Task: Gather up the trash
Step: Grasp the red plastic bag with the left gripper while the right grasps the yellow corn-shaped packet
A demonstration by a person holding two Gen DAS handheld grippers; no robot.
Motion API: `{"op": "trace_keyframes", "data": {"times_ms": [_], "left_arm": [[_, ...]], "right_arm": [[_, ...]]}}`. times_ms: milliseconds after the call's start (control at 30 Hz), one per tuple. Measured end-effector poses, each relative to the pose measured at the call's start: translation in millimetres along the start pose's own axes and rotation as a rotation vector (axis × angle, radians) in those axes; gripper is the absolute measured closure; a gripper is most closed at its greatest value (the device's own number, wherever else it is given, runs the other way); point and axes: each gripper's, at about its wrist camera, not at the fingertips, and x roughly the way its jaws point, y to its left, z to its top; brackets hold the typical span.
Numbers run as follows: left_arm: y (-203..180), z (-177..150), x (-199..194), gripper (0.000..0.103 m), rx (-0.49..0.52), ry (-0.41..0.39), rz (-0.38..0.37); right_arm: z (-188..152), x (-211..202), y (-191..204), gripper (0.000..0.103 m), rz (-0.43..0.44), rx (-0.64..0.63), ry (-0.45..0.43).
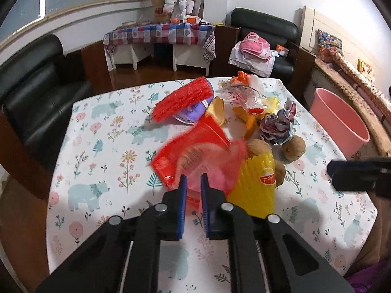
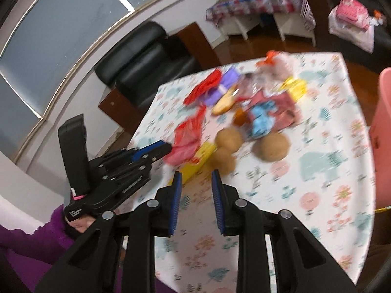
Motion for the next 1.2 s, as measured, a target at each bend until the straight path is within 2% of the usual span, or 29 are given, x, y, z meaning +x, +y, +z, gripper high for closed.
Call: {"op": "trace_keyframes", "data": {"times_ms": [200,267,333,667,700,733,767,833,1033,1200], "left_arm": [[5.9,-5.3,-7.1,0.102,-0.015,-0.024,-0.022],[8.5,-6.5,-10.5,0.103,-0.023,-0.033,-0.029],[10.4,-8.0,-14.1,0.103,-0.031,-0.039,-0.037],[16.7,-11.4,-26.1,0.103,-0.049,-0.063,-0.063],[16.8,-11.2,-26.9,0.103,-0.049,-0.064,-0.064],[17.2,-11.1,-27.9,0.103,-0.049,-0.066,-0.065],[17.7,-11.2,-28.8,0.103,-0.051,-0.069,-0.067],[17.8,-10.4,-30.5,0.103,-0.055,-0.073,-0.067],[14.9,-4.9,-37.5,0.103,-0.058,-0.091,-0.072],[4.5,3.9,-46.7,0.103,-0.035,-0.116,-0.083]], "right_arm": [[0.2,23.9,3.0,0.077,0.052,0.075,0.071],[1.2,33.5,3.0,0.07,0.069,0.109,0.095],[3.2,43.1,3.8,0.069,0.075,0.129,0.114],[5.5,78.8,7.3,0.069,0.015,0.163,0.155],[5.7,81.2,6.9,0.071,0.01,0.161,0.155],[5.0,81.6,7.1,0.082,0.003,0.15,0.15],[4.5,81.9,8.7,0.087,-0.009,0.126,0.148],[3.3,82.0,11.4,0.093,-0.029,0.091,0.14],[-2.1,63.5,16.7,0.094,-0.018,-0.001,0.106],[-3.2,33.8,7.1,0.094,-0.015,-0.002,0.054]]}}
